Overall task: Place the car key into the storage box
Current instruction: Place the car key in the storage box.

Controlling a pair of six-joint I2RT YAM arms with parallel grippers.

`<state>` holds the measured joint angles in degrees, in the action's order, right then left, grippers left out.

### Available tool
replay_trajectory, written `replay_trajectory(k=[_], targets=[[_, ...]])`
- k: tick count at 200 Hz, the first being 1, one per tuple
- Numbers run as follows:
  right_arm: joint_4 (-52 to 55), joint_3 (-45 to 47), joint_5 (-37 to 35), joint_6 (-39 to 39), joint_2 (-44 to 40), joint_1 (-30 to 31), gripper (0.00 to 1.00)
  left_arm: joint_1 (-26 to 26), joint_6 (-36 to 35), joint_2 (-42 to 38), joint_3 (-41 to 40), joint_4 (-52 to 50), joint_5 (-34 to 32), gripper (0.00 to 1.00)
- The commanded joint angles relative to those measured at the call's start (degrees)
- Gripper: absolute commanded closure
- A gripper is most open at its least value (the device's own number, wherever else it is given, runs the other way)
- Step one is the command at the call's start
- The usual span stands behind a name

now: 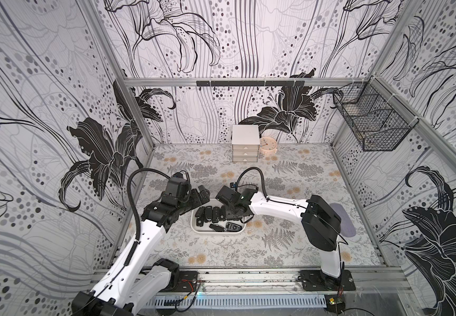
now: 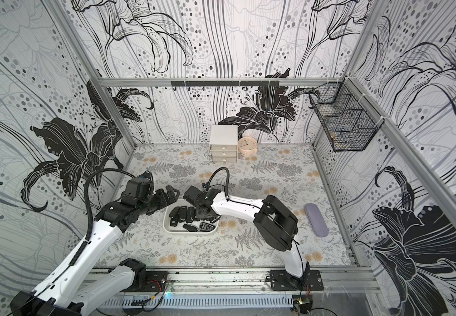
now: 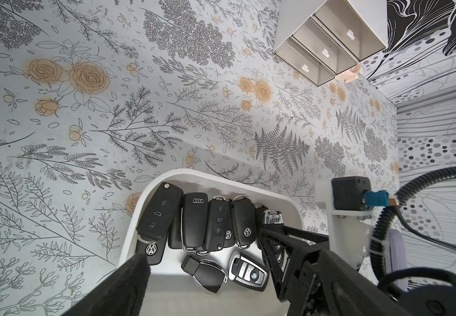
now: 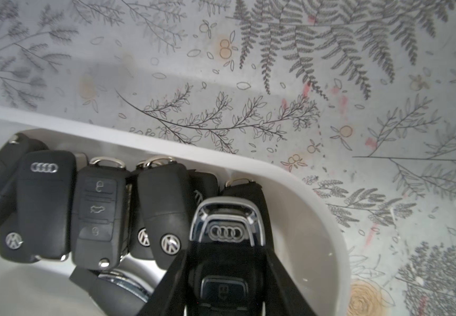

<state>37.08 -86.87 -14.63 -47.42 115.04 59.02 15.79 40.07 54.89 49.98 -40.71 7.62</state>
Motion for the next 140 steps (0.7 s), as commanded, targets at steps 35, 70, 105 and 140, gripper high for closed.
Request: replay_trajectory(k=[35,70,105,140], targets=[[0.89,-1.18,-2.50,-1.56,3.29,0.12,0.59,-0.75,-1.80,0.04,1.62,0.37,0.75,0.01],[0.12,-1.81,-2.06,-1.14,3.77,0.13,0.56,-0.85,-1.83,0.24,1.53,0.45,1.17,0.01],[-0.14,-1.92,-1.63,-0.98,3.43,0.13,0.46,-1.09,-1.85,0.43,1.36,0.59,1.34,0.01],[0.53,-1.47,-2.71,-1.35,1.62,0.08,0.36,-1.21,-1.89,0.56,1.29,0.71,1.51,0.01]])
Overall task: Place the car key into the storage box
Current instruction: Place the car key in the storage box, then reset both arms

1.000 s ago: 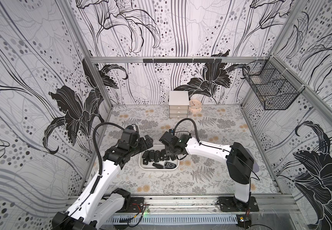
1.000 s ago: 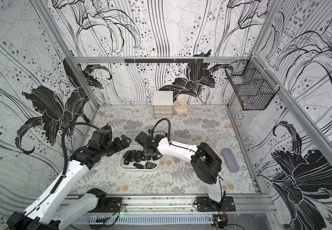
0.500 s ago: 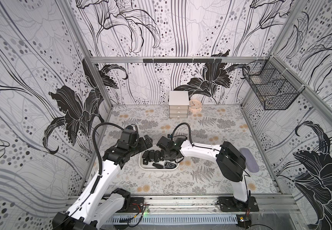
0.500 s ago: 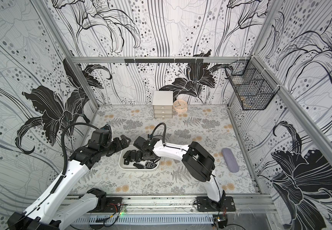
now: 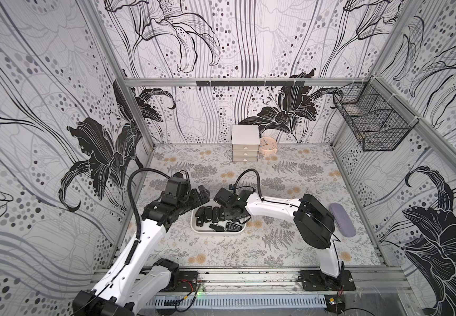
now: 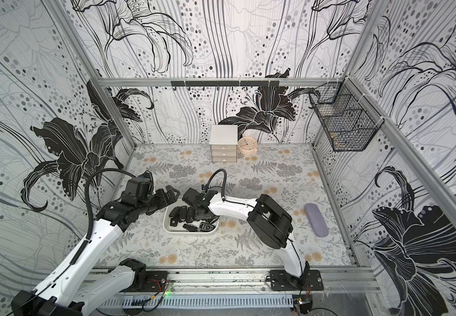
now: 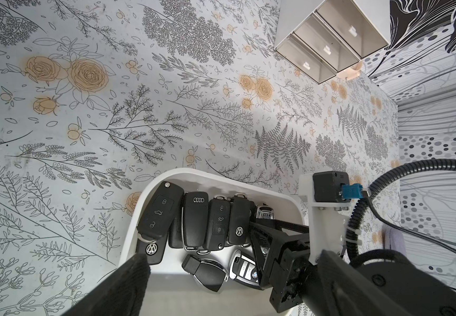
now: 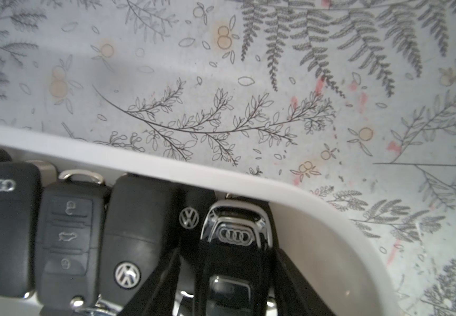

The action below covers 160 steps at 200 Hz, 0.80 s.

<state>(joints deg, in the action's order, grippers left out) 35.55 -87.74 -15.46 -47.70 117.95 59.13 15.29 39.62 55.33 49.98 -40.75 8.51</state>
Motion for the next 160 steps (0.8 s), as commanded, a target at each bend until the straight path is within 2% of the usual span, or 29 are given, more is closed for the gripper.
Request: replay_trajectory(k=[1,79,95,113,123,160], targets=[[2.11,-0.59,-1.91,-1.03,-1.35,-0.01,0.36,-0.75,-1.45,0.12,1.32,0.76,0.62,0.01],[2.03,1.81,-5.30,1.39,-10.76,-0.01,0.28,-0.76,-0.70,1.83,1.85,1.42,-1.67,0.01],[1.32,3.41,-6.91,2.82,-13.45,0.02,0.21,-0.73,-0.73,2.38,2.36,1.25,-3.27,0.01],[-0.14,5.31,-8.18,5.60,-16.76,-0.07,0.08,-0.76,-0.59,3.35,3.50,0.47,-6.18,0.01],[-0.28,6.01,-11.45,7.65,-18.32,-0.09,0.01,-0.78,-0.50,4.08,4.25,-0.12,-8.31,0.01],[-2.78,11.29,-19.75,13.28,-25.71,-1.26,0.00,-0.77,-1.95,7.24,5.84,-0.95,-15.37,0.01]])
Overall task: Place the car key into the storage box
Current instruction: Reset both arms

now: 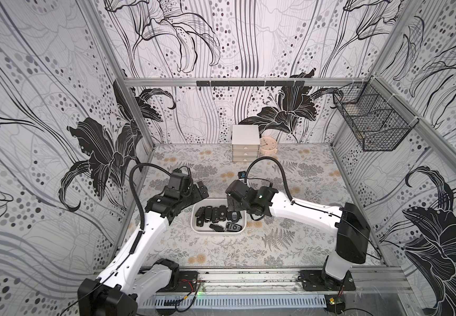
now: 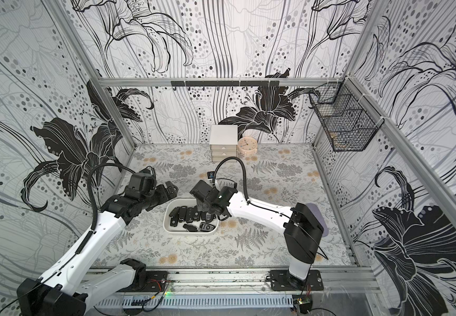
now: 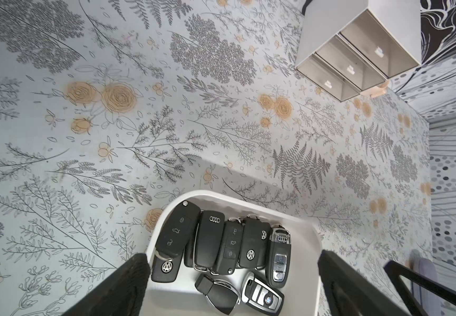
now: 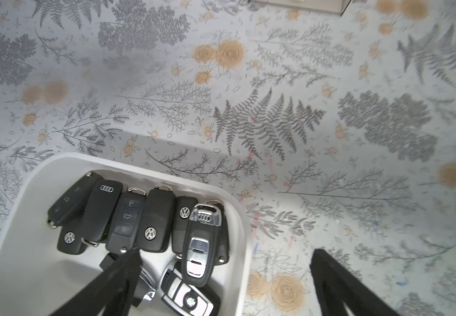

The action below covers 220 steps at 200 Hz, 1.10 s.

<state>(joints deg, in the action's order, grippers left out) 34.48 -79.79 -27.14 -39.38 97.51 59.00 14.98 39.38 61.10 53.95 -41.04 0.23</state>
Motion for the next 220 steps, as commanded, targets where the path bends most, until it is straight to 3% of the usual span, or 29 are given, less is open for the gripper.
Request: replay_trajectory(k=[1,31,71,107,137,167,220], targets=[[-1.79,3.50,-8.27,5.02,-5.43,-1.24,0.00,-0.43,-1.78,1.52,1.90,-0.65,-7.30,0.01],[-3.32,9.83,-12.87,7.40,-11.71,-5.51,0.00,-0.56,-1.64,2.03,0.07,3.60,-17.54,0.01],[-14.25,24.56,-15.41,15.25,-22.70,-14.01,0.00,-1.56,-5.48,0.74,-9.23,19.04,-29.23,0.01],[-27.68,38.50,-16.90,26.75,-31.01,-22.92,0.00,-6.79,-11.34,3.71,-14.05,30.27,-29.99,0.01],[-31.20,45.05,-16.90,28.02,-33.09,-32.77,0.00,-11.91,-15.68,11.17,-14.84,36.37,-30.91,0.01],[-39.12,49.35,-13.70,28.92,-31.51,-41.15,0.00,-15.71,-19.29,16.07,-17.88,47.42,-29.55,0.01],[-60.05,54.83,-7.05,33.51,-22.14,-47.44,0.00,-17.15,-27.08,21.65,-27.31,76.65,-27.36,0.01]])
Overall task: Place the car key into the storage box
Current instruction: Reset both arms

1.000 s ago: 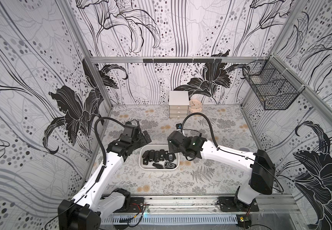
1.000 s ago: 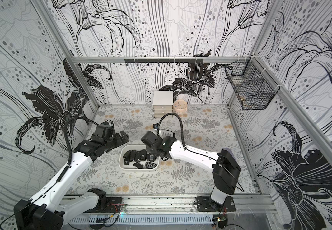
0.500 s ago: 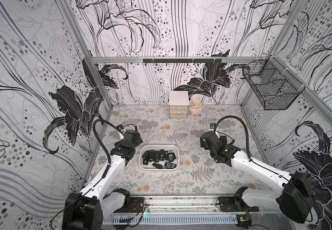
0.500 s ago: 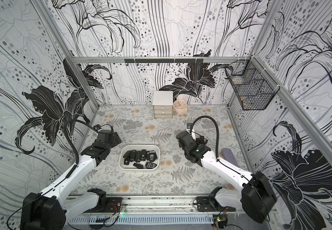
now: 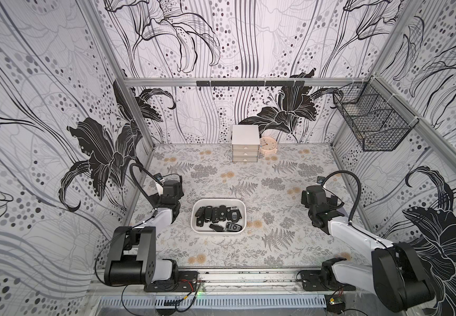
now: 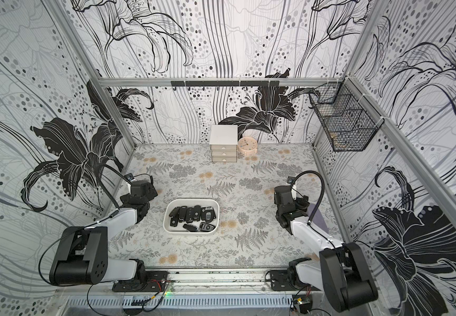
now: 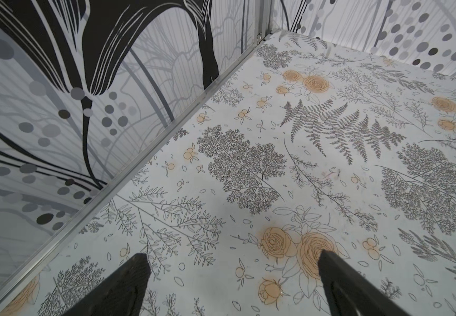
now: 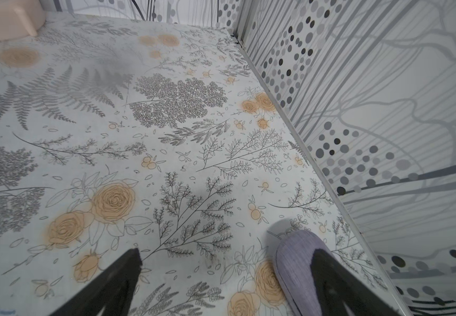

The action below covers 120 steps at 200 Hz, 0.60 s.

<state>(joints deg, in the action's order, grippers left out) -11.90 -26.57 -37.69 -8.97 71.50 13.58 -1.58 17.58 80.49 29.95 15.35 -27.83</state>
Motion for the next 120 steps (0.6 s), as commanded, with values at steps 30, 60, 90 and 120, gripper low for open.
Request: replay_trajectory(k=[30,60,90,120], targets=[[-21.41,1.43,11.49,6.78,7.62,-4.38,0.00,-1.18,-7.01,3.56,-5.49,26.19,5.10,0.00],[-25.99,0.69,17.73,8.59,12.68,-6.05,0.00,-1.15,-9.39,3.53,-7.67,30.43,11.35,0.00],[-30.17,3.14,23.52,8.78,12.26,-7.97,0.00,-1.16,-11.17,6.57,-10.79,38.79,15.74,0.01],[-33.80,4.73,27.30,9.08,13.10,-8.91,0.00,-1.21,-12.39,7.70,-10.67,40.54,16.44,0.00]])
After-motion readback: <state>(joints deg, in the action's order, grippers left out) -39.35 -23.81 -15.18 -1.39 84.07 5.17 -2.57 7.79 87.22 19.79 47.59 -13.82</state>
